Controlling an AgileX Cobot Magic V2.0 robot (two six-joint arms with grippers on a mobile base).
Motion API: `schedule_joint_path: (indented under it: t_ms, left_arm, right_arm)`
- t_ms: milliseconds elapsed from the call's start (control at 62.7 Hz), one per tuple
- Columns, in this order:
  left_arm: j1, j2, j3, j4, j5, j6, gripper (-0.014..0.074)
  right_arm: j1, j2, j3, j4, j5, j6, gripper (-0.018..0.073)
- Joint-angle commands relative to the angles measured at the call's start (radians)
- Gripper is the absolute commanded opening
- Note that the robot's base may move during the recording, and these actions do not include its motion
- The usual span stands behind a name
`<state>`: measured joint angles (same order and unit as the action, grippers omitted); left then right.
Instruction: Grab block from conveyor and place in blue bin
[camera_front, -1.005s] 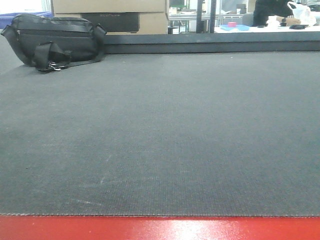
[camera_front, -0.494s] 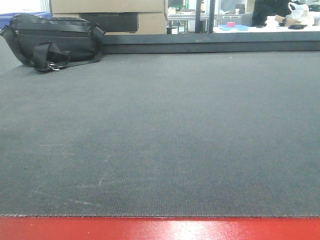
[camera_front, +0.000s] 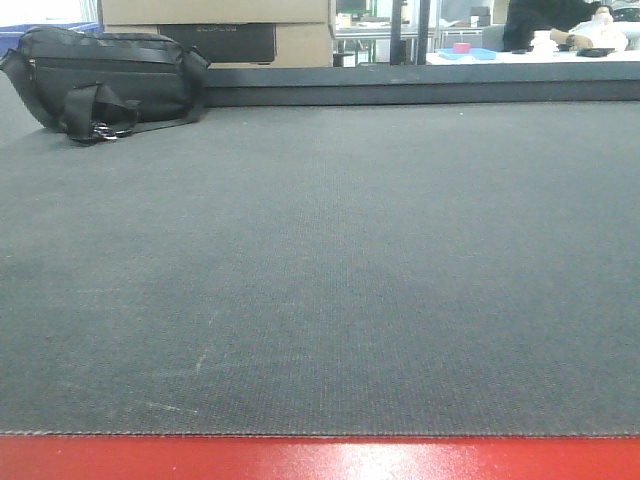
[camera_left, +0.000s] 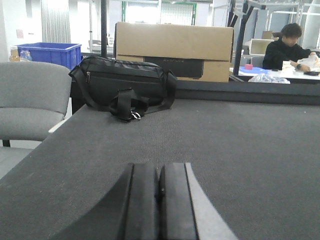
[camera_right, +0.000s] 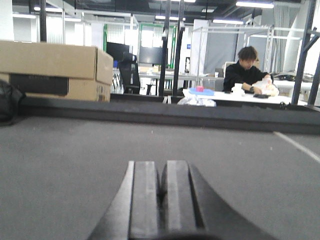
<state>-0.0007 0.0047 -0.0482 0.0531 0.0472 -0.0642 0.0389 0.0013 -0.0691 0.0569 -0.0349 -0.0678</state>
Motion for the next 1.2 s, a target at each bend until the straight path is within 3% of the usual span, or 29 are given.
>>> schedule_joint_path:
  t_ms: [0,239,478,686,925,1052,1180]
  left_arm:
    - [-0.005,-0.005,-0.096,0.019,0.072,0.008,-0.0111]
    - [-0.005,0.188,-0.424,0.067,0.336,0.008,-0.0111]
    - [-0.005,0.582,-0.726,0.063,0.551,0.008,-0.0111]
    - [-0.005,0.929,-0.967,0.062,0.846,0.008,-0.0111]
    - [-0.005,1.176,-1.038,0.062,0.791,0.008,-0.0111]
    - [-0.005,1.249,-1.039,0.02,0.786,0.008,-0.0111]
    - [-0.005,1.29,-1.039,-0.002,0.797,0.008,-0.0111]
  right_arm:
    - [-0.005,-0.001,-0.105,0.005,0.035,-0.002,-0.0162]
    - [-0.005,0.187,-0.456,0.005,0.348,-0.002,-0.0162]
    - [-0.005,0.549,-0.72,0.005,0.586,-0.002,-0.0162]
    - [-0.005,0.847,-0.874,0.005,0.813,-0.002,-0.0162]
    - [-0.005,1.08,-0.92,0.005,1.094,-0.002,-0.0162]
    - [-0.005,1.205,-0.92,0.005,1.228,0.02,-0.0162]
    - [-0.005,1.306,-0.92,0.005,1.236,0.026,-0.0162]
